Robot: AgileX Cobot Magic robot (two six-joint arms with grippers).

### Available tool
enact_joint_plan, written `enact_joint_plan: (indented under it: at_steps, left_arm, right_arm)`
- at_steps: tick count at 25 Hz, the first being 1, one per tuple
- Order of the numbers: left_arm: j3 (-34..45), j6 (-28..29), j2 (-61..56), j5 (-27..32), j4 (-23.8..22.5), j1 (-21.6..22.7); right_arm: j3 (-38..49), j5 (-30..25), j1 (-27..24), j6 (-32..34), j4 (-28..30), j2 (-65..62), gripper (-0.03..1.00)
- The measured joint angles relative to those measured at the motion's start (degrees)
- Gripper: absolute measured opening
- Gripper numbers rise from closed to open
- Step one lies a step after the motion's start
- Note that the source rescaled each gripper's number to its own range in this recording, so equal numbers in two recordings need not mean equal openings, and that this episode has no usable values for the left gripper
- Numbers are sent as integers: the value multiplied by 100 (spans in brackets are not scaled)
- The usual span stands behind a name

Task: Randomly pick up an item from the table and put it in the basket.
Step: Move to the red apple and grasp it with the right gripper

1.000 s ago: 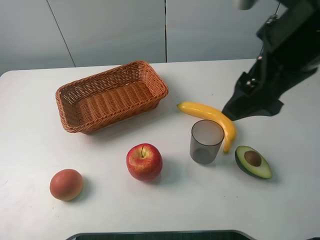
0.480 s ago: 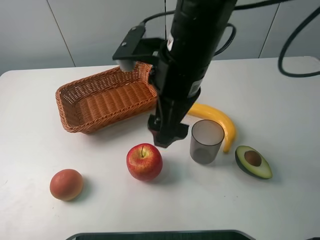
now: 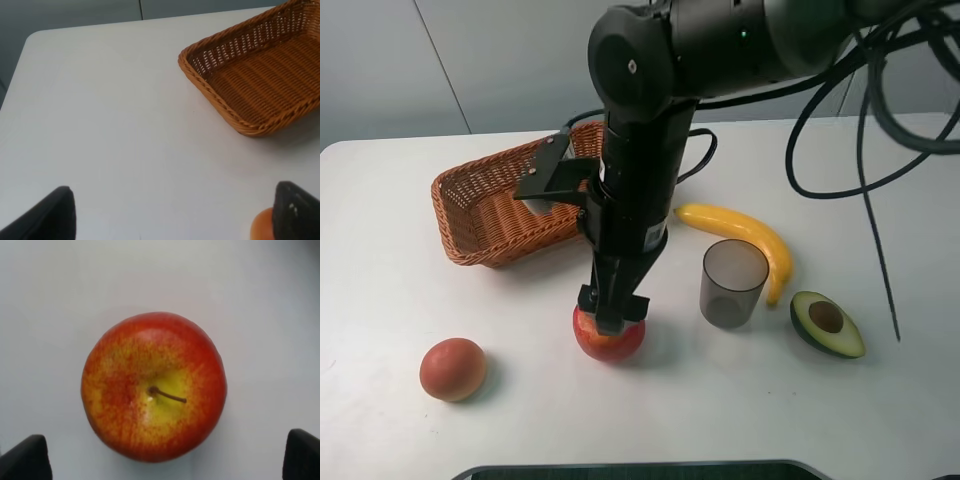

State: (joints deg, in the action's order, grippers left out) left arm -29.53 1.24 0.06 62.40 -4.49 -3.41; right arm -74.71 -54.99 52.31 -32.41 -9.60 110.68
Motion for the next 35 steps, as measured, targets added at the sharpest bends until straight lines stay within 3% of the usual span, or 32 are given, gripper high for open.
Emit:
enact_joint_plan:
  at_steps: [35]
  left_arm:
    - [0, 0, 0, 0, 0, 0]
  right_arm:
    - [-13, 886, 186, 256, -42, 971, 100]
